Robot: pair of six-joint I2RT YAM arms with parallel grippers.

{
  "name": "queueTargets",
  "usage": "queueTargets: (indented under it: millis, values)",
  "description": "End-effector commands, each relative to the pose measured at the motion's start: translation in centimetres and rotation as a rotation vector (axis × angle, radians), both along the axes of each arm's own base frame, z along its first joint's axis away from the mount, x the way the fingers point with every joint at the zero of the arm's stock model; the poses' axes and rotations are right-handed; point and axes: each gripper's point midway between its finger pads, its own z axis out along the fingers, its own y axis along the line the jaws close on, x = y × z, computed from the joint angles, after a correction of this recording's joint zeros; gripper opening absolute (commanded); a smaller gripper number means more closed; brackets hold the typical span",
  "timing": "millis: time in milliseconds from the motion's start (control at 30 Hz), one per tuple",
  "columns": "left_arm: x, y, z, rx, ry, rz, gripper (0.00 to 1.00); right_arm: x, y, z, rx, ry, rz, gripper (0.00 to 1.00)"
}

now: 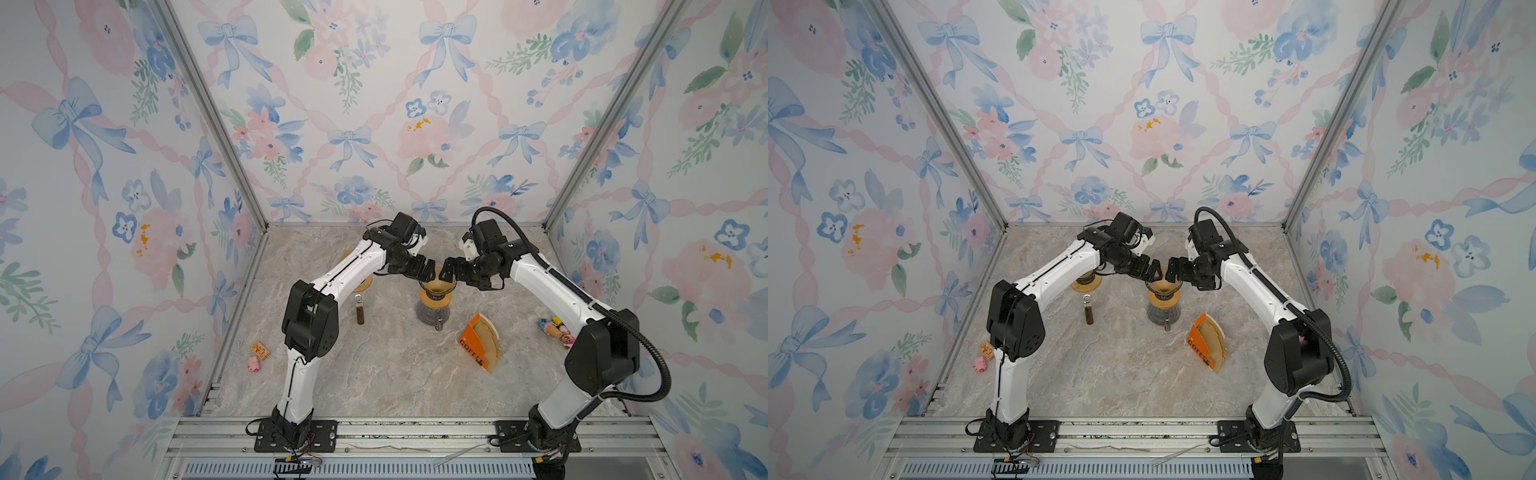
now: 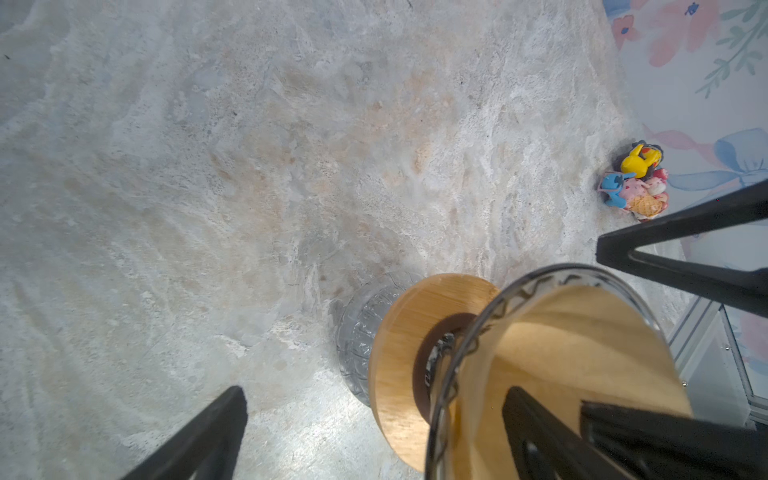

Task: Place the coffee filter in the dripper
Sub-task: 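Lift both grippers off the glass dripper and move them toward the green dripper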

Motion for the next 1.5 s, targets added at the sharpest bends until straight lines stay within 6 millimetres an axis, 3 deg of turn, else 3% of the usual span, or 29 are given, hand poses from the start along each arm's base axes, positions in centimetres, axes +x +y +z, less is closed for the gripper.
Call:
queueTargets:
  millis: [0, 167, 367, 467, 667, 1033, 1133, 1300, 1467]
  values:
    - [-0.5, -0.2, 2.9, -0.04, -0.035, -0.005, 0.98, -0.2, -0.2, 1.2, 0.021, -0.025, 0.0, 0.96]
    - [-0.9, 0.1, 4.7, -0.052, -0.072, -0.006, 0.98, -0.5, -0.3, 3.3, 0.027, -0.101, 0.018, 0.96]
    - [-1.2, 1.6, 8.3, -0.043, -0.178, 0.011, 0.98, -1.0, 0.3, 5.7, 0.034, -0.22, 0.049, 0.96]
    - [-1.1, 3.4, 9.8, -0.029, -0.219, 0.059, 0.98, -1.0, 1.2, 7.5, 0.021, -0.278, 0.072, 0.96]
    - [-0.6, 9.2, 11.0, -0.01, -0.242, 0.183, 0.98, -0.5, 5.1, 9.9, 0.036, -0.318, 0.131, 0.96]
    - [0.5, 22.5, 9.8, 0.095, -0.236, 0.498, 0.98, 1.5, 14.7, 9.3, 0.125, -0.303, 0.192, 0.96]
    - [0.6, 25.3, 9.0, 0.105, -0.209, 0.577, 0.98, 1.7, 17.4, 8.6, 0.145, -0.297, 0.212, 0.96]
    - [0.8, 26.9, 7.3, 0.101, -0.155, 0.619, 0.98, 2.2, 20.5, 7.0, 0.123, -0.281, 0.229, 0.96]
    - [1.2, 26.7, 5.6, 0.083, -0.127, 0.611, 0.98, 2.7, 21.4, 6.0, 0.081, -0.292, 0.202, 0.96]
